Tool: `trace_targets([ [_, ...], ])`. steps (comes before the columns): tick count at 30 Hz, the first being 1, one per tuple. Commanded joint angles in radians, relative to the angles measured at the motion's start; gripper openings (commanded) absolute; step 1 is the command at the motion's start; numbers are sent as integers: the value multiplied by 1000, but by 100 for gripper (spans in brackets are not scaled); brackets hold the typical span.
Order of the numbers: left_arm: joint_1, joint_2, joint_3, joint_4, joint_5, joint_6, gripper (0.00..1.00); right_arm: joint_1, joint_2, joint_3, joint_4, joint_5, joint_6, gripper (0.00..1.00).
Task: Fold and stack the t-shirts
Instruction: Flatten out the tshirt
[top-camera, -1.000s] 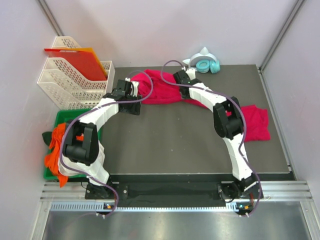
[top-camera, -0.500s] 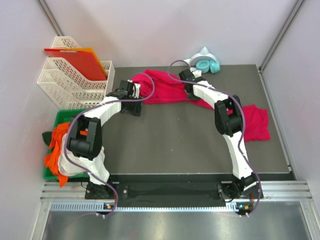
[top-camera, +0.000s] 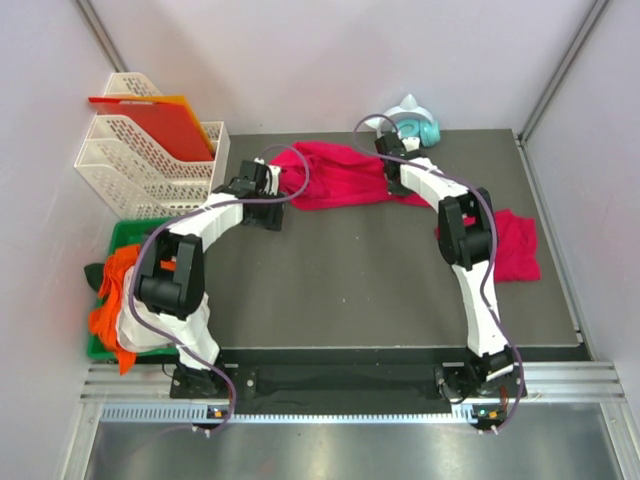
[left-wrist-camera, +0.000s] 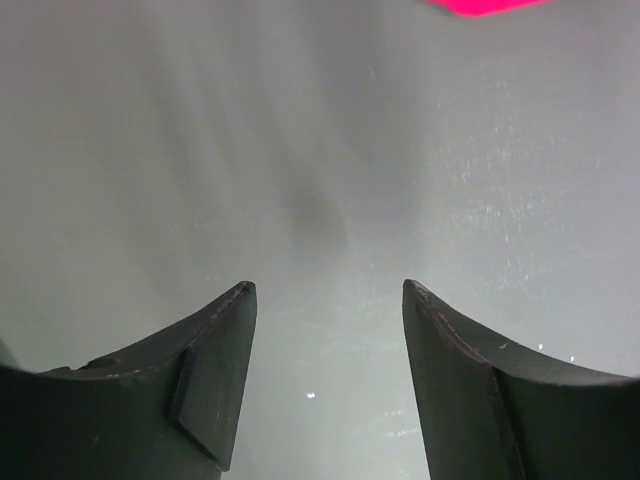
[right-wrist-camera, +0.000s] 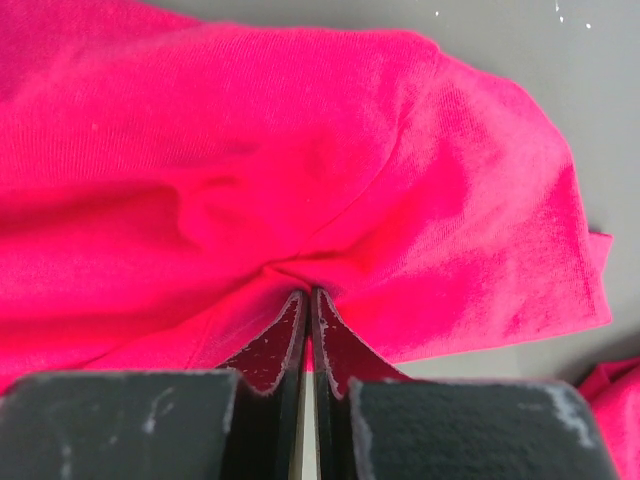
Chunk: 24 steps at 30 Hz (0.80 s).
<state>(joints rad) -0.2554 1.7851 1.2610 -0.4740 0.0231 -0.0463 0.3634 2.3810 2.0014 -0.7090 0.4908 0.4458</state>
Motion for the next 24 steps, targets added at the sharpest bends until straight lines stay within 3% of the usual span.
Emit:
trace_targets([
  [1,4,46,60,86,-14,-29,65,20,-71,-91,-9,-8,2,0],
  [12,-31,207,179,228,-14,-90,66,81,-204,-285,29,-9,27,0],
  [24,-30,263,258,305,-124,-152,67,91,-221,-311,46,-26,37,0],
])
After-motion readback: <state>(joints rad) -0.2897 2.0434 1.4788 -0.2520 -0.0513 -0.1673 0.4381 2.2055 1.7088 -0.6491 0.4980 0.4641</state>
